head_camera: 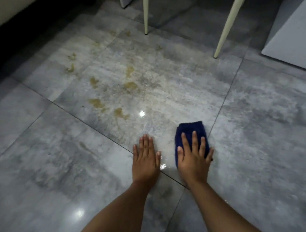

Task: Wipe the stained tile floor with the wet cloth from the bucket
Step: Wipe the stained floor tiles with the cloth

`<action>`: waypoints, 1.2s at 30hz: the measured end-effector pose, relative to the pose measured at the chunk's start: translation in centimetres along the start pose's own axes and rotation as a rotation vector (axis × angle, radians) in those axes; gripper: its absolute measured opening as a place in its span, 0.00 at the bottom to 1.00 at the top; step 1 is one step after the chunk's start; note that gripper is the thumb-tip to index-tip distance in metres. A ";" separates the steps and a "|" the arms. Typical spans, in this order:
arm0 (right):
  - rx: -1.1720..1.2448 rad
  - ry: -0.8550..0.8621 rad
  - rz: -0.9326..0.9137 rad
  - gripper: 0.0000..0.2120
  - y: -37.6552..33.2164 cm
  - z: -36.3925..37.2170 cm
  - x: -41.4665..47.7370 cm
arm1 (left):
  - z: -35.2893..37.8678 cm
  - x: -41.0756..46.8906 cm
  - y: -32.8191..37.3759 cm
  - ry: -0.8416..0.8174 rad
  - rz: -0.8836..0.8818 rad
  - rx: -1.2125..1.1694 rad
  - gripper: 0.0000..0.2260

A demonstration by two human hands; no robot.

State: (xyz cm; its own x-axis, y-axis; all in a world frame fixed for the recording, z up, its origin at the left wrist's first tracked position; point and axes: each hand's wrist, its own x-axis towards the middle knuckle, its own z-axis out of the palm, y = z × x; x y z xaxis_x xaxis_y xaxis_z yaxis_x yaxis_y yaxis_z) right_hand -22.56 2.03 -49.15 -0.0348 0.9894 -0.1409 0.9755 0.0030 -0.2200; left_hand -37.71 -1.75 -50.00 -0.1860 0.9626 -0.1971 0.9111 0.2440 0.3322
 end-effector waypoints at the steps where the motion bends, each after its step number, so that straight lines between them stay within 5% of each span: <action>1: -0.016 0.008 0.025 0.27 0.8 0.1 0.8 | -0.4 0.3 -0.3 0.003 0.002 -0.005 0.27; 6: 0.085 0.021 0.142 0.27 -3.4 2.5 -1.9 | -5.9 4.1 -9.0 0.070 -0.018 0.160 0.27; 14: 0.057 -0.090 -0.303 0.25 -16.1 3.1 -1.2 | -12.0 7.3 -20.3 0.098 -0.317 0.202 0.28; 21: 0.058 0.007 -0.068 0.26 -16.6 4.2 3.7 | -9.2 10.5 -20.4 0.174 -0.398 0.036 0.27; 29: -0.070 -0.251 -0.352 0.25 -24.4 5.1 6.7 | -9.1 10.5 -22.0 0.230 -0.453 -0.069 0.27; 36: -0.105 -0.192 -0.180 0.27 -23.2 3.1 5.0 | -9.1 10.1 -21.7 0.165 -0.468 -0.062 0.27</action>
State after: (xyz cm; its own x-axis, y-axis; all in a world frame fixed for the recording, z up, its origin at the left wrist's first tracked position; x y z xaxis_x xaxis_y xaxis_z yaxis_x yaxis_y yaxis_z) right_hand -46.07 6.43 -47.78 -0.2407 0.9259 -0.2911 0.9666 0.2014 -0.1588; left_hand -62.67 3.71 -50.80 -0.6297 0.7529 -0.1914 0.6934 0.6558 0.2985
